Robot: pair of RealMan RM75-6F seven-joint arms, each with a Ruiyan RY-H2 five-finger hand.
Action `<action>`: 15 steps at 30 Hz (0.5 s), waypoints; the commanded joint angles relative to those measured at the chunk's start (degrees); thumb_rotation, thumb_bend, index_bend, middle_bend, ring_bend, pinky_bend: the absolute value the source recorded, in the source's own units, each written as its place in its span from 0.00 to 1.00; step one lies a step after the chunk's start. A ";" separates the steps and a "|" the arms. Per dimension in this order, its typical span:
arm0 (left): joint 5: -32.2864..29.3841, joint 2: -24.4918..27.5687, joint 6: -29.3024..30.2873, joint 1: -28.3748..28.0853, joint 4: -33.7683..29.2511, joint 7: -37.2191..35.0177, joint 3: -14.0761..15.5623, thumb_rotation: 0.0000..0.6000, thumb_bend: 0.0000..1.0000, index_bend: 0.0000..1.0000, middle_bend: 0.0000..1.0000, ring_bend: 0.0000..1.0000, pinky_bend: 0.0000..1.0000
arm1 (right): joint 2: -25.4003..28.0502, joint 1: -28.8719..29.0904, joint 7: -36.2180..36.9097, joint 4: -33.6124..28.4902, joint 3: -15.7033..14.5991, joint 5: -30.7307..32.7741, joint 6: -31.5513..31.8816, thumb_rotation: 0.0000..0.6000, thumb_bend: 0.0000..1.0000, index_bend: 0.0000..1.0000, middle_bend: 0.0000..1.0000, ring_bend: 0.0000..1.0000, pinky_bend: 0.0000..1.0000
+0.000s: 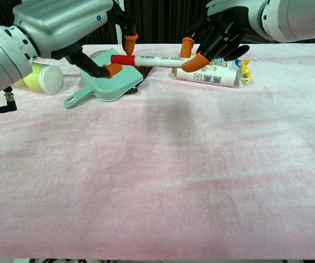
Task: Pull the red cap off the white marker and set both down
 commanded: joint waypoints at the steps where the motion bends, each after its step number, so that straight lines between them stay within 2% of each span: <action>1: 0.03 -0.05 0.03 0.01 0.03 0.05 0.00 1.00 0.41 0.55 0.44 0.24 0.33 | 0.06 -0.09 0.08 -0.07 -0.01 -0.08 0.05 1.00 0.58 0.94 0.89 1.00 1.00; 15: 0.36 -0.23 0.18 0.00 -0.13 0.38 -0.01 1.00 0.41 0.55 0.44 0.24 0.33 | 0.60 -0.37 0.39 -0.40 0.01 -0.34 -0.03 1.00 0.58 0.94 0.89 1.00 1.00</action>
